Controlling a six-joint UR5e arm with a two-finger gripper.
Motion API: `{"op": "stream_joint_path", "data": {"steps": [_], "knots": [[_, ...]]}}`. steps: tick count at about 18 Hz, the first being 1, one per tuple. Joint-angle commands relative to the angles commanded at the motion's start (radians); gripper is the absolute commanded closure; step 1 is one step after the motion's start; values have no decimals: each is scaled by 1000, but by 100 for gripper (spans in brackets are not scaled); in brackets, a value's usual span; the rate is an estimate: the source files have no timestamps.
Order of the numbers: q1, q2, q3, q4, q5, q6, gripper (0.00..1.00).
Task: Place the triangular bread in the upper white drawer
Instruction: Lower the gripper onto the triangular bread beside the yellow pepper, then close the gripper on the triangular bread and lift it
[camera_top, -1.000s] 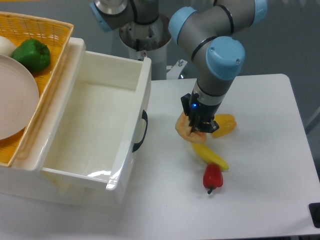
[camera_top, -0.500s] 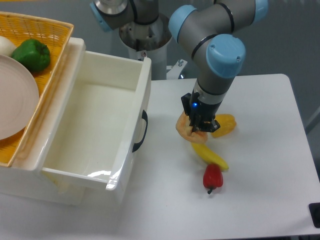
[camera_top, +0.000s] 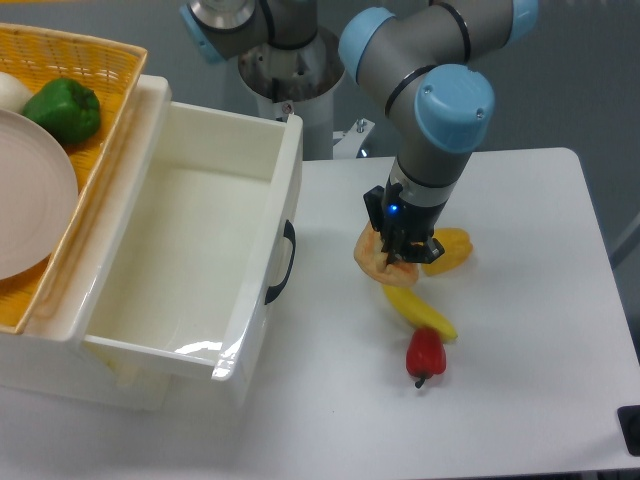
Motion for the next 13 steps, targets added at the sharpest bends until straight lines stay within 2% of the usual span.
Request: {"op": "stream_joint_path", "data": {"steps": [6, 10, 13], "knots": [[2, 2, 14, -5, -5, -25, 91], [3, 31, 15, -6, -9, -46, 91], [15, 32, 37, -40, -47, -69, 91]]}}
